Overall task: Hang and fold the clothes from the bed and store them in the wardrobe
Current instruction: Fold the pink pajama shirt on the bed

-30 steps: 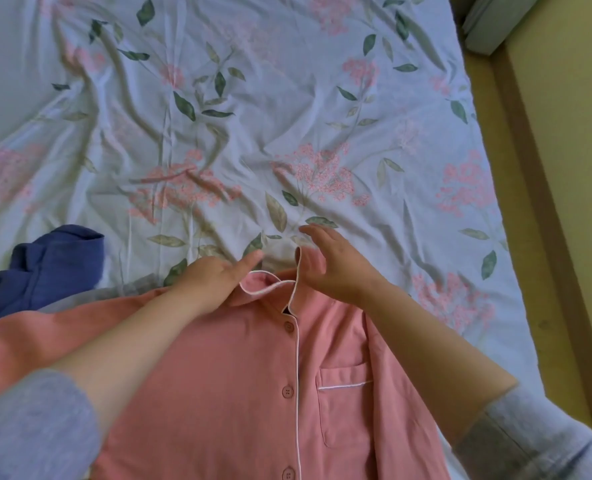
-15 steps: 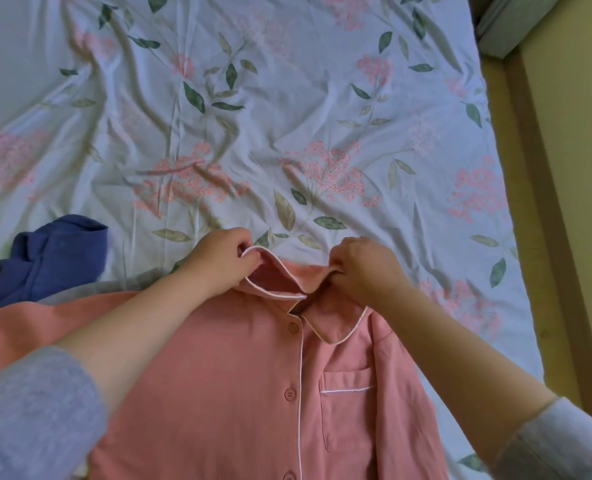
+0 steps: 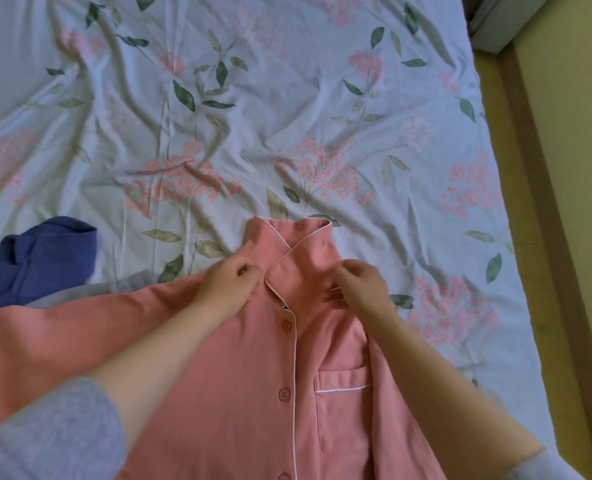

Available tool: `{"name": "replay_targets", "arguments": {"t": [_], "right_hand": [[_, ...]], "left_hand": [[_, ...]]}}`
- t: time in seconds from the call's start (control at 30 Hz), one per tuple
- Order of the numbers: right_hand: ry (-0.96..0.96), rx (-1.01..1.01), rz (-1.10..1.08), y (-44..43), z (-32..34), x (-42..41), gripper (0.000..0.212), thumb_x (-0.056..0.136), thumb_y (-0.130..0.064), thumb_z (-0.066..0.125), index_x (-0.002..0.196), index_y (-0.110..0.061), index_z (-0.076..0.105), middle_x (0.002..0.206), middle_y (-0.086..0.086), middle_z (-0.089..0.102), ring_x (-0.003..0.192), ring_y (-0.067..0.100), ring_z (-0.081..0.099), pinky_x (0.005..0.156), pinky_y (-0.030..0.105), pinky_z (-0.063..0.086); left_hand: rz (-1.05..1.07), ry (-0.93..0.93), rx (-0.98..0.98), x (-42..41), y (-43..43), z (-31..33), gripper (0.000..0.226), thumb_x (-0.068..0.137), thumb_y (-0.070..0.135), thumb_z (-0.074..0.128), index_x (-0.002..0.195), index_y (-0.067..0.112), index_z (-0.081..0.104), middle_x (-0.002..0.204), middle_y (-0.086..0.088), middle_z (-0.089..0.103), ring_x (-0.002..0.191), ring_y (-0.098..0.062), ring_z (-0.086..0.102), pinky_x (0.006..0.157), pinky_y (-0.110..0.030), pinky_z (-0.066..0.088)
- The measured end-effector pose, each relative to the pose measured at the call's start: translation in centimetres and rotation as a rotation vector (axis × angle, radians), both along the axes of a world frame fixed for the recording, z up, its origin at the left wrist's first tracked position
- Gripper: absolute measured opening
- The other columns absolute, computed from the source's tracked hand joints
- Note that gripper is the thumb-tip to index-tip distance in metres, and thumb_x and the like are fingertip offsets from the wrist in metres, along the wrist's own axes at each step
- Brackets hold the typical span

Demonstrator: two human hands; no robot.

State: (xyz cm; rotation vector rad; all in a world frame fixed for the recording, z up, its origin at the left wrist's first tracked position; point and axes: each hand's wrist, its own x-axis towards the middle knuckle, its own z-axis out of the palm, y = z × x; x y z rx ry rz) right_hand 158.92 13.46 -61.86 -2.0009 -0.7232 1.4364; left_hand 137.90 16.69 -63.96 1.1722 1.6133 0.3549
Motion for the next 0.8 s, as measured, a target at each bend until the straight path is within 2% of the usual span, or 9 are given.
{"name": "replay_targets", "arguments": {"t": [0.07, 0.13, 0.2, 0.23, 0.3, 0.43, 0.57, 0.7, 0.8], "right_hand": [[0.026, 0.038, 0.178, -0.5, -0.5, -0.6, 0.023, 0.083, 0.002, 0.055, 0.083, -0.018, 0.066, 0.071, -0.011, 0.064, 0.063, 0.007, 0.058, 0.059, 0.021, 0.047], [0.087, 0.101, 0.213, -0.5, -0.6, -0.9, 0.034, 0.082, 0.010, 0.052, 0.098, -0.018, 0.062, 0.082, -0.014, 0.060, 0.075, 0.004, 0.055, 0.071, 0.024, 0.046], [0.065, 0.124, 0.100, -0.7, -0.2, -0.5, 0.045, 0.085, 0.007, 0.052, 0.117, -0.024, 0.061, 0.099, -0.010, 0.065, 0.088, 0.005, 0.061, 0.081, 0.024, 0.050], [0.001, 0.147, 0.043, -1.1, 0.1, 0.0, 0.042, 0.086, 0.004, 0.053, 0.116, -0.025, 0.062, 0.101, -0.007, 0.067, 0.089, 0.007, 0.063, 0.081, 0.023, 0.052], [-0.159, 0.191, -0.044, -2.6, 0.9, 1.4, 0.032, 0.086, -0.003, 0.054, 0.105, -0.026, 0.064, 0.095, -0.008, 0.070, 0.086, 0.007, 0.066, 0.076, 0.020, 0.051], [-0.481, 0.088, -0.113, -7.2, 1.2, 5.4, 0.013, 0.084, -0.021, 0.063, 0.096, -0.027, 0.065, 0.080, -0.017, 0.065, 0.079, 0.001, 0.063, 0.068, 0.019, 0.043], [-0.496, -0.140, -0.099, -11.4, -0.1, 7.5, 0.036, 0.082, -0.029, 0.068, 0.116, -0.017, 0.063, 0.090, -0.006, 0.065, 0.087, 0.017, 0.061, 0.077, 0.031, 0.045], [-0.493, -0.166, -0.023, -13.7, -0.8, 6.5, 0.032, 0.072, -0.040, 0.074, 0.097, -0.025, 0.060, 0.087, -0.009, 0.062, 0.085, 0.016, 0.060, 0.072, 0.032, 0.047], [-0.552, -0.137, 0.002, -14.5, -1.2, 6.2, 0.016, 0.077, -0.029, 0.067, 0.077, -0.018, 0.056, 0.069, -0.006, 0.057, 0.072, 0.020, 0.057, 0.058, 0.032, 0.039]], "left_hand": [[-0.051, 0.019, 0.008, 0.3, -0.4, -0.3, 0.010, 0.092, 0.021, 0.059, 0.090, 0.015, 0.067, 0.082, -0.011, 0.066, 0.089, -0.034, 0.065, 0.088, -0.049, 0.053], [-0.039, 0.021, 0.054, 0.7, -0.6, -0.4, 0.010, 0.092, 0.019, 0.060, 0.100, 0.016, 0.065, 0.085, 0.000, 0.062, 0.086, -0.024, 0.064, 0.091, -0.045, 0.052], [-0.075, 0.063, 0.145, 1.1, -0.8, 0.0, 0.010, 0.090, 0.016, 0.061, 0.098, 0.014, 0.066, 0.079, 0.009, 0.059, 0.070, -0.002, 0.058, 0.083, -0.024, 0.052], [-0.130, 0.094, 0.194, 1.5, -1.0, 0.5, 0.010, 0.089, 0.014, 0.061, 0.097, 0.013, 0.068, 0.075, 0.012, 0.057, 0.063, 0.004, 0.054, 0.073, -0.011, 0.047], [-0.234, 0.097, 0.243, 2.5, -1.3, 1.6, 0.011, 0.088, 0.010, 0.062, 0.096, 0.012, 0.070, 0.074, 0.014, 0.057, 0.060, 0.004, 0.052, 0.063, -0.004, 0.038], [-0.381, 0.006, 0.284, 6.1, -2.2, 3.0, 0.013, 0.084, 0.006, 0.064, 0.094, 0.013, 0.069, 0.083, 0.004, 0.064, 0.071, -0.011, 0.058, 0.065, -0.005, 0.040], [-0.487, -0.004, 0.328, 10.3, -2.9, 2.6, 0.013, 0.083, 0.007, 0.065, 0.096, 0.010, 0.068, 0.095, -0.004, 0.062, 0.078, -0.013, 0.060, 0.067, -0.006, 0.044], [-0.644, 0.024, 0.267, 13.5, -3.5, 1.4, 0.028, 0.087, 0.006, 0.061, 0.114, 0.001, 0.064, 0.112, -0.015, 0.057, 0.097, -0.025, 0.060, 0.089, -0.032, 0.049], [-0.796, 0.121, 0.273, 14.6, -4.4, 0.6, 0.039, 0.087, 0.005, 0.057, 0.126, -0.003, 0.057, 0.129, -0.020, 0.053, 0.122, -0.031, 0.049, 0.103, -0.031, 0.035]]}}
